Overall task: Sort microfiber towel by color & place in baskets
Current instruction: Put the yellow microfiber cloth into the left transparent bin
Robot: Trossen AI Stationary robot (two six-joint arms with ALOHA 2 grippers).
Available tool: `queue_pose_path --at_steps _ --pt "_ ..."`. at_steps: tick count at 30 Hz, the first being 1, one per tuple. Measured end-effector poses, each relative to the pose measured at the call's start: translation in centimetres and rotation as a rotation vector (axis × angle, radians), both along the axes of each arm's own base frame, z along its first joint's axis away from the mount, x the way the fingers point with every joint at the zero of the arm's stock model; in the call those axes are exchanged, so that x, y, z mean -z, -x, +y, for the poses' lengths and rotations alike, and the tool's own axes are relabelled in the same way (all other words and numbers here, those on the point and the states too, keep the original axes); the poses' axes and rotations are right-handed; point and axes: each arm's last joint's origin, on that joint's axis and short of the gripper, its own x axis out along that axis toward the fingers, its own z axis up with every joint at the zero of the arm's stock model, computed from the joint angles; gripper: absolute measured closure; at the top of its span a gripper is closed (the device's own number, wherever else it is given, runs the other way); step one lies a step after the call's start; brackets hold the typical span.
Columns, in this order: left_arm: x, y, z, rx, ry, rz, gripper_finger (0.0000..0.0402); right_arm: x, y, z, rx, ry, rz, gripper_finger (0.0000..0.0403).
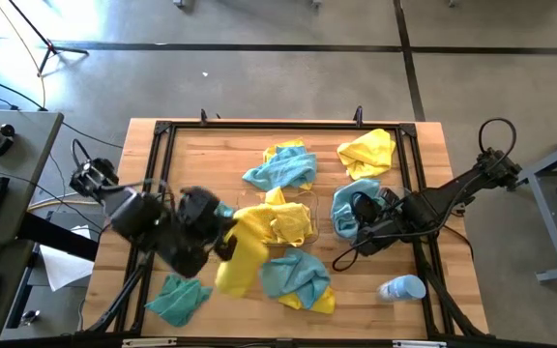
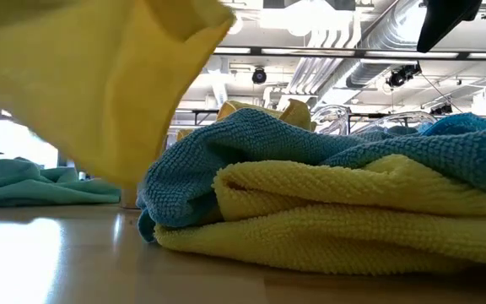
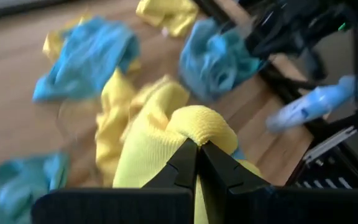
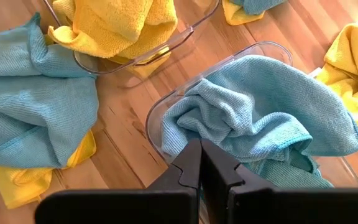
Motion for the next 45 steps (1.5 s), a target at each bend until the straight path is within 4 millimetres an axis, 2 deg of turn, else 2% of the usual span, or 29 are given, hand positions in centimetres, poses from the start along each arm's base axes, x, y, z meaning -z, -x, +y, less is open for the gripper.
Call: queue_pose_path --at_steps 5,10,16,20,26,35,40,45 --pt "-1.9 -1.6 2.7 0.023 -0.087 -0.039 0.0401 0.0 0.0 0.0 0.000 0.000 0.000 0.0403" --pt "-3.4 -2.0 5.1 0.006 -0.155 -0.039 0.0401 0.0 0.0 0.0 0.000 -0.003 -0.004 0.0403" --pt "-3.6 -2.4 7.2 0.000 -0.216 0.015 0.0401 0.0 -0.1 0.1 0.000 -0.006 -0.009 0.0403" --pt "-3.2 -3.0 7.8 -0.004 -0.212 0.044 0.0401 0.0 -0.1 0.1 0.000 -0.006 -0.010 0.0403" --pt "-0.3 -3.8 7.3 0.010 -0.107 0.142 0.0401 0.0 -0.1 0.1 0.000 -0.005 -0.009 0.0403" --pt "6.7 -4.6 6.1 0.112 0.174 0.416 0.0401 0.0 -0.1 0.1 0.000 -0.005 -0.009 0.0403" --pt "8.6 -4.8 6.4 0.147 0.036 0.474 0.0401 0.0 -0.1 0.1 -0.007 -0.003 -0.008 0.0403" --pt "9.5 -5.0 7.1 0.317 -0.135 0.565 0.0401 0.0 -0.1 0.1 -0.007 -0.005 -0.014 0.0403"
